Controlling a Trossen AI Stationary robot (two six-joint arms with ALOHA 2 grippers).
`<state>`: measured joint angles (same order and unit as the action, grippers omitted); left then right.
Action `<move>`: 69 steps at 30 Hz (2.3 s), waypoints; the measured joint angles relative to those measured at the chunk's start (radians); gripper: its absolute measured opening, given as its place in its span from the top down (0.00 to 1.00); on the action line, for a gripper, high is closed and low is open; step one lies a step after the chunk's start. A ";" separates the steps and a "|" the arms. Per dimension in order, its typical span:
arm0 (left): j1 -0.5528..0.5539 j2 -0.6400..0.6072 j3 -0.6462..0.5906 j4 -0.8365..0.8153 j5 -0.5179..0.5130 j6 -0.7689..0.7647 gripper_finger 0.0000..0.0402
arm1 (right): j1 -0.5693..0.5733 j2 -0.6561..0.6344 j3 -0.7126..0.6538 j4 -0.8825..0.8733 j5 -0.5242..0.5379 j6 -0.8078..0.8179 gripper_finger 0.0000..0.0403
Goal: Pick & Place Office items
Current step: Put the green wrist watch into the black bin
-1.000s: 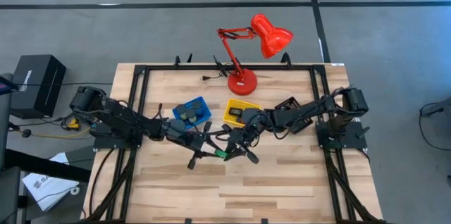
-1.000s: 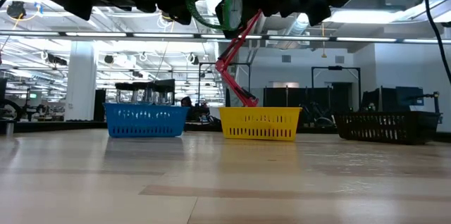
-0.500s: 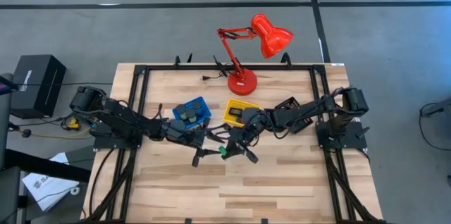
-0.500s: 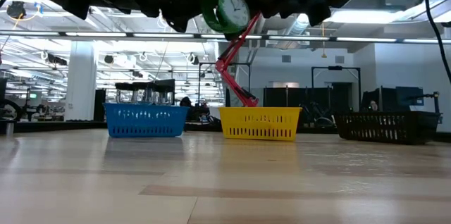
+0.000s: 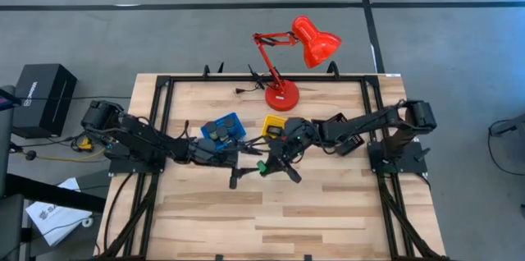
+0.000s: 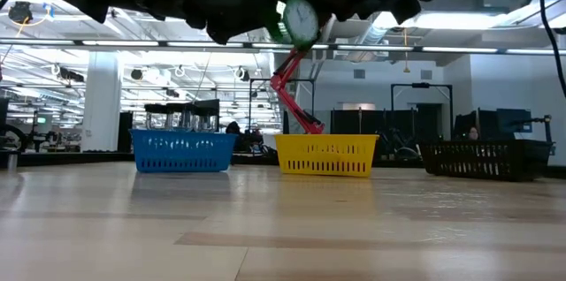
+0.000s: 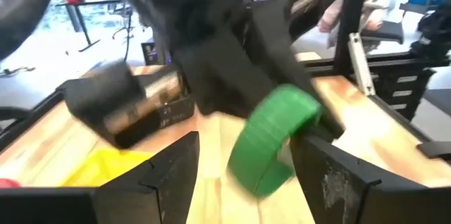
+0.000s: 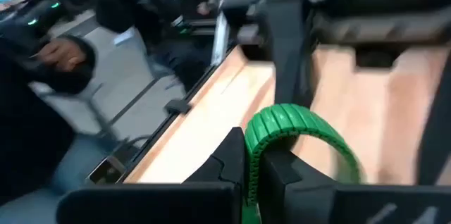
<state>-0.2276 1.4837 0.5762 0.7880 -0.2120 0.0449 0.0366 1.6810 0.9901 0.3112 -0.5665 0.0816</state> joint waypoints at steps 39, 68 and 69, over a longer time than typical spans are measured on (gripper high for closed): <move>0.000 0.000 -0.001 -0.013 -0.011 -0.009 0.55 | 0.071 -0.622 0.002 -1.058 0.823 0.217 0.98; 0.000 0.000 -0.001 -0.013 -0.013 -0.009 0.55 | 0.278 -0.751 -0.200 -1.404 1.086 0.788 0.98; 0.000 0.000 -0.001 -0.013 -0.012 -0.009 0.55 | 0.278 -0.765 -0.226 -1.385 1.081 0.798 0.98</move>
<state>-0.2279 1.4841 0.5755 0.7750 -0.2245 0.0358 0.3149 0.9156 0.7646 -1.0738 0.5142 0.8798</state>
